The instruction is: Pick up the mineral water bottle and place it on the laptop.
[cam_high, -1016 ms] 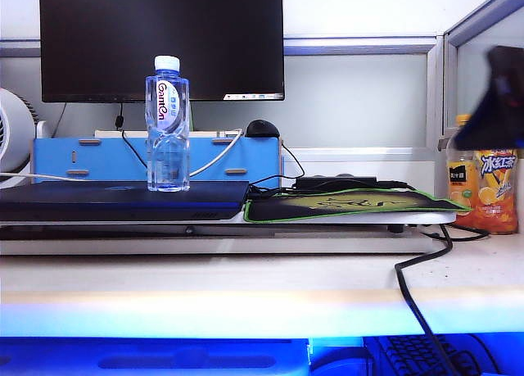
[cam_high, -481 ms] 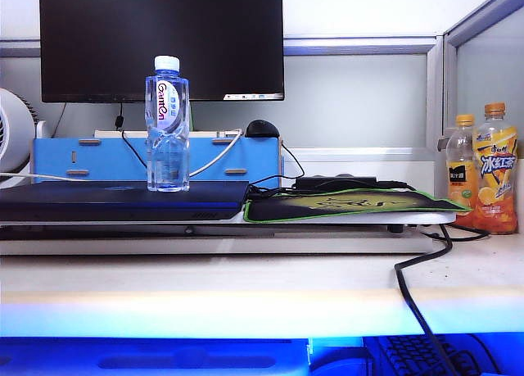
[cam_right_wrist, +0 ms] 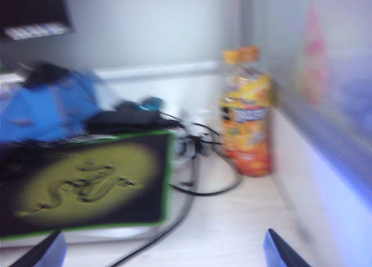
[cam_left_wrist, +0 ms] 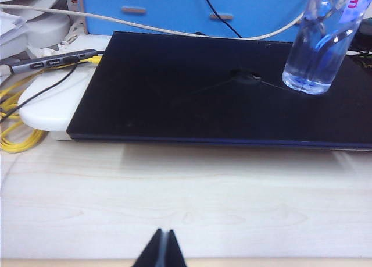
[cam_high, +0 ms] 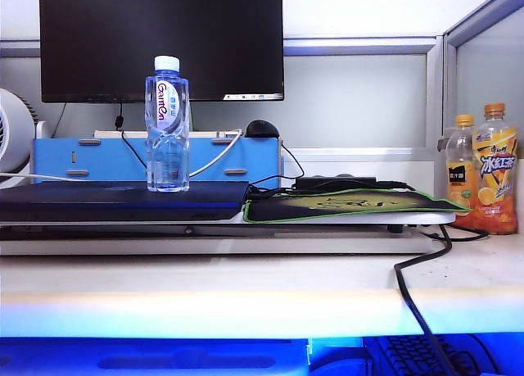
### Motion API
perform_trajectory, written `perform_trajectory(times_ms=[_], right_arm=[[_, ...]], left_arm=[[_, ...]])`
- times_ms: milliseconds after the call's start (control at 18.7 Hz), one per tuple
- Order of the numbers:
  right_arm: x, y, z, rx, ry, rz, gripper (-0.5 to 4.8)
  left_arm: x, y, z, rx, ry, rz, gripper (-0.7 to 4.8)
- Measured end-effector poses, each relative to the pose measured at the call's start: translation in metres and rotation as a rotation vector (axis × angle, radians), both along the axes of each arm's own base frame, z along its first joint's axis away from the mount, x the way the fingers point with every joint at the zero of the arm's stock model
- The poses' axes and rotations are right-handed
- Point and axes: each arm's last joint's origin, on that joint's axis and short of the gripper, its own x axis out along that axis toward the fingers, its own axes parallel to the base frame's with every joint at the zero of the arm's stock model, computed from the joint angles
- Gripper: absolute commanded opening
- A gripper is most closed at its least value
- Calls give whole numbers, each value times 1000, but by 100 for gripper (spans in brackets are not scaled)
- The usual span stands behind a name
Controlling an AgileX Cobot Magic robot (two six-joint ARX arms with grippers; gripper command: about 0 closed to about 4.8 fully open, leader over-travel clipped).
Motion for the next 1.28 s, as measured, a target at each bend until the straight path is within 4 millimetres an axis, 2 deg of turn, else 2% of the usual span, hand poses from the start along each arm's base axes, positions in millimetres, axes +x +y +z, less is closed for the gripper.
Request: perform_trajectory(times_ms=[160, 267, 428, 641, 1016, 1283], right_arm=[[2, 3, -12, 42, 51, 121, 472], [2, 4, -15, 45, 76, 144, 472], [2, 3, -20, 45, 120, 128, 472], [2, 0, -27, -48, 193, 11, 472], [2, 0, -27, -58, 188, 11, 472], [1, 0, -35, -83, 270, 5, 472]], left_arm=[[0, 0, 0, 0, 0, 0, -2], [0, 0, 0, 0, 0, 0, -2], [0, 0, 0, 0, 0, 0, -2], [0, 0, 0, 0, 0, 0, -2], [0, 0, 0, 0, 0, 0, -2], [0, 0, 0, 0, 0, 0, -2]])
